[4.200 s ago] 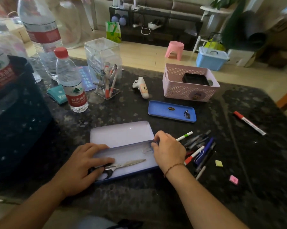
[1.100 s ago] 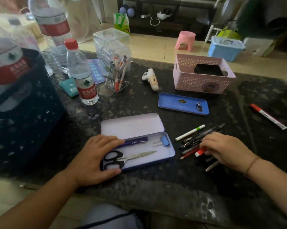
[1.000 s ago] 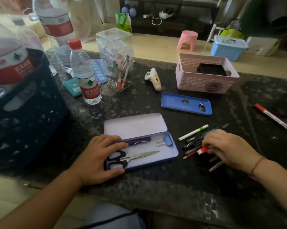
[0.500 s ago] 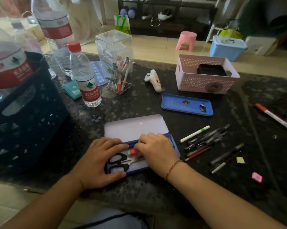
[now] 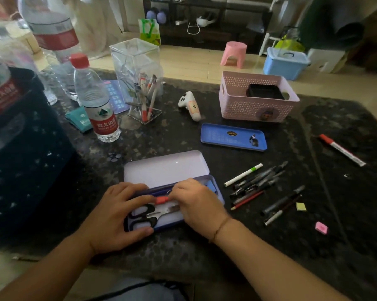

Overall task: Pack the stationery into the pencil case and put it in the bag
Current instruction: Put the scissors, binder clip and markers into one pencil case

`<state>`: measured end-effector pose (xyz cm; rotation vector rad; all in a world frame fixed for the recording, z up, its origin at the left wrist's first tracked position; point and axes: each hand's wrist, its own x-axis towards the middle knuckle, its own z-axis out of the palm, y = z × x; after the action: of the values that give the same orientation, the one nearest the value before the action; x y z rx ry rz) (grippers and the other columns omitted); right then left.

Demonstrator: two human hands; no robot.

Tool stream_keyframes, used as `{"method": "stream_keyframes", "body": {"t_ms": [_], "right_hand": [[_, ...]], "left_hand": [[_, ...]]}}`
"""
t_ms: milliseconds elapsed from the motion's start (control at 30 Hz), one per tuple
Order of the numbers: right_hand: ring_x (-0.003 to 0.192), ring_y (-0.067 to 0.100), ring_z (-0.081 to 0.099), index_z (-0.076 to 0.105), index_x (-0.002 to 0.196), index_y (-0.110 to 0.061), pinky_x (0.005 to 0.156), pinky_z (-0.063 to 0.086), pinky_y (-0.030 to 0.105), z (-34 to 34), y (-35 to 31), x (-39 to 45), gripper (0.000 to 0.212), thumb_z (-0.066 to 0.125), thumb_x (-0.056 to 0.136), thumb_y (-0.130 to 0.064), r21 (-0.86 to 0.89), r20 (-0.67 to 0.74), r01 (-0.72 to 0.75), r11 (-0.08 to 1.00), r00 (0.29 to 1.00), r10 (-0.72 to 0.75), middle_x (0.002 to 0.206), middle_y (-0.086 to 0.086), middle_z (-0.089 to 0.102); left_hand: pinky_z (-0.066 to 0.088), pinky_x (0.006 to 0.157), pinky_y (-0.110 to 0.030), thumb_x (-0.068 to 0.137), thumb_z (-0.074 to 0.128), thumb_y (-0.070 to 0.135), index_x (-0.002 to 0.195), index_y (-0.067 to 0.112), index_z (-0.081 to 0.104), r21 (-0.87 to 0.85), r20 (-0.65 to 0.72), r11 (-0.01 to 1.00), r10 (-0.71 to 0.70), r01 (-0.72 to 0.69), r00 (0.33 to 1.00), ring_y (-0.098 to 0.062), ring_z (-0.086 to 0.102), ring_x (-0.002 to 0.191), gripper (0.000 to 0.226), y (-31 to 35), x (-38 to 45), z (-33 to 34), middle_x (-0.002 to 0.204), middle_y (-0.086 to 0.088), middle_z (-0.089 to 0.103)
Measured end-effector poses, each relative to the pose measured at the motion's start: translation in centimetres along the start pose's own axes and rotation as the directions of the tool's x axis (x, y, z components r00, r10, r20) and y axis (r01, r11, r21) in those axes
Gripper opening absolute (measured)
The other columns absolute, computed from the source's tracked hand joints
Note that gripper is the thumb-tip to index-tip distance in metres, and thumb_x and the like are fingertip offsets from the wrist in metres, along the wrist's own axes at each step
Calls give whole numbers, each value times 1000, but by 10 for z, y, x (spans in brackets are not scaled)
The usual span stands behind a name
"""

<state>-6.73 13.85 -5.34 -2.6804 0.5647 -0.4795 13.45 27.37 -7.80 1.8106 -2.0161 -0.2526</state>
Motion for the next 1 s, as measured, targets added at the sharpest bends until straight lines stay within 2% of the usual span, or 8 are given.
{"method": "stream_keyframes", "body": {"t_ms": [100,200,267,467,567,667,800,1000], "right_hand": [[85,17,58,70,82,-16,77,48,28,-32,24,-27,18,65,74,-1,-26,-230,-111,994,968,102,86,-1,68],[90,11,53,71,86,-21,81,43,23,-69,57,-52,13,69,78,-12,-147,-295,-343,928,911,289,88,-6,66],[94,12,52,72,88,-22,81,47,28,-77,69,-60,11,69,78,-20,-193,-254,-389,901,907,337,92,-7,64],[111,15,44,72,96,-33,89,41,35,-58,46,-44,32,46,88,-49,-249,-29,-187,950,982,185,115,-10,59],[119,19,39,69,105,-35,93,38,38,-45,39,-32,34,43,89,-50,-281,21,-193,940,978,207,125,-8,54],[119,19,36,70,103,-33,95,38,38,-42,41,-19,24,54,87,-41,-239,19,-229,944,971,240,124,-7,53],[111,16,37,70,101,-34,87,36,33,-42,41,2,28,56,84,-51,-295,100,-241,924,954,281,115,-11,52],[102,14,40,71,94,-32,82,38,32,-37,41,7,31,55,83,-55,-315,74,-251,915,955,288,104,-11,54]], "left_hand": [[36,101,-39,80,61,66,132,43,51,-8,-9,1000,4,-4,1000,-12,45,122,58,1,0,0,134,12,48],[36,101,-40,80,61,66,134,43,51,-13,-18,1000,7,-7,1000,-11,44,122,59,0,0,1,135,12,48],[35,103,-41,80,60,68,133,44,52,-28,-20,1000,0,-1,1000,-10,43,124,58,0,0,1,135,12,48],[36,103,-45,81,59,68,132,45,52,-16,-13,1000,-3,3,1000,-13,43,125,57,0,0,1,136,12,48],[36,103,-45,81,58,68,131,45,53,-27,-9,1000,-12,12,1000,-14,43,126,55,1,0,1,136,11,48],[37,102,-45,81,58,68,130,43,55,-30,-14,1000,-6,5,1000,-14,44,126,55,0,0,1,136,10,48],[38,101,-46,81,59,67,130,42,56,-29,-19,1000,-6,6,1000,-15,45,125,56,0,0,1,136,9,49],[36,103,-45,81,60,66,131,41,56,-25,-16,1000,-3,2,1000,-14,44,126,56,0,0,1,136,10,48]]}}
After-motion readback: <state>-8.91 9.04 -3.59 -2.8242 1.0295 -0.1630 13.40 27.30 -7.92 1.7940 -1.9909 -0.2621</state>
